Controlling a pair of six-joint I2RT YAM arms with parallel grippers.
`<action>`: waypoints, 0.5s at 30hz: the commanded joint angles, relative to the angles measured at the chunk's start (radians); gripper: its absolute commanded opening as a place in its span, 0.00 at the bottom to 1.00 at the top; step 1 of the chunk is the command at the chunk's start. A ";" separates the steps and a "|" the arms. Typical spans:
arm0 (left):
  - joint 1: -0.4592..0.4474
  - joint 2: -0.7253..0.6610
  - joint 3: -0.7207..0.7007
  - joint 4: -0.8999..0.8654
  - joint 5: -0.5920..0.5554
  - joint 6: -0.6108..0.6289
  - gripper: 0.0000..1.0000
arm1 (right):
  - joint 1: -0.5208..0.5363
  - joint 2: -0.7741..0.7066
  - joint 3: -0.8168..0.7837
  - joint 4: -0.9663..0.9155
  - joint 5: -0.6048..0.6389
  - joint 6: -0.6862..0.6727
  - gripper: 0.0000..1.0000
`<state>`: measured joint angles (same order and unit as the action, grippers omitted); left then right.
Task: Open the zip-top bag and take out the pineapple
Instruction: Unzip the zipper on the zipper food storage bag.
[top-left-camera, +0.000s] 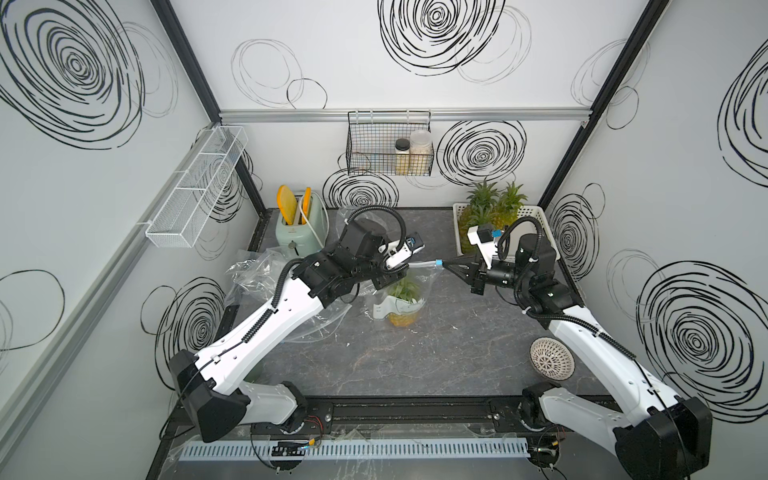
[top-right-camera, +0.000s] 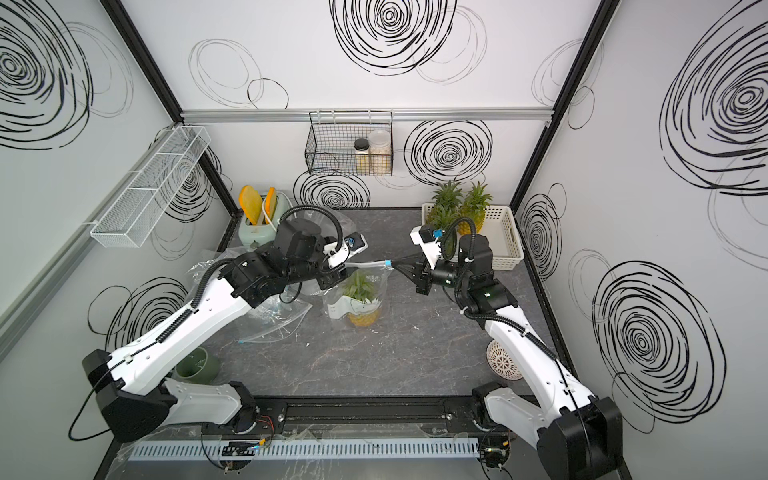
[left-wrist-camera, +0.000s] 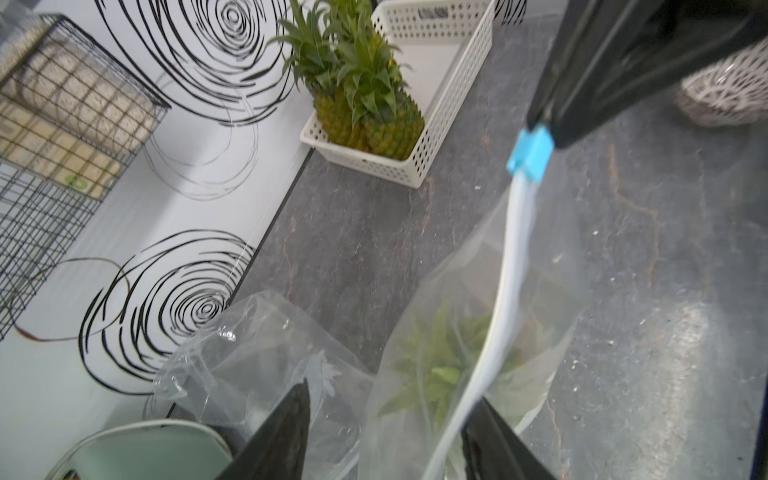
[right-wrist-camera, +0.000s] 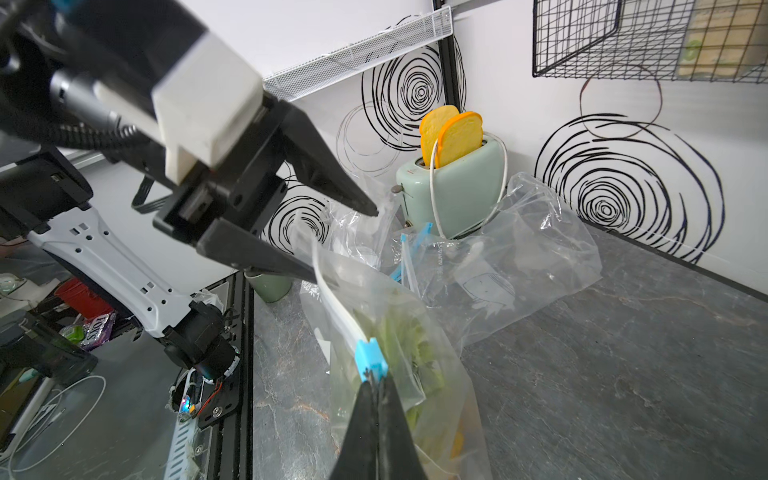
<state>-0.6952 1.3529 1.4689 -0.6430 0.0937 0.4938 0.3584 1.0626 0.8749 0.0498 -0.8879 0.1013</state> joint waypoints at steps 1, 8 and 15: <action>0.011 0.039 0.093 -0.042 0.238 -0.010 0.62 | 0.020 -0.018 -0.011 0.046 -0.021 -0.026 0.00; 0.016 0.154 0.171 -0.107 0.422 -0.016 0.60 | 0.063 -0.026 -0.003 0.062 0.014 -0.037 0.00; 0.022 0.169 0.165 -0.073 0.455 -0.030 0.60 | 0.079 -0.023 0.009 0.057 0.021 -0.047 0.00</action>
<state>-0.6838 1.5322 1.6184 -0.7353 0.4828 0.4706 0.4282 1.0607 0.8711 0.0818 -0.8692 0.0834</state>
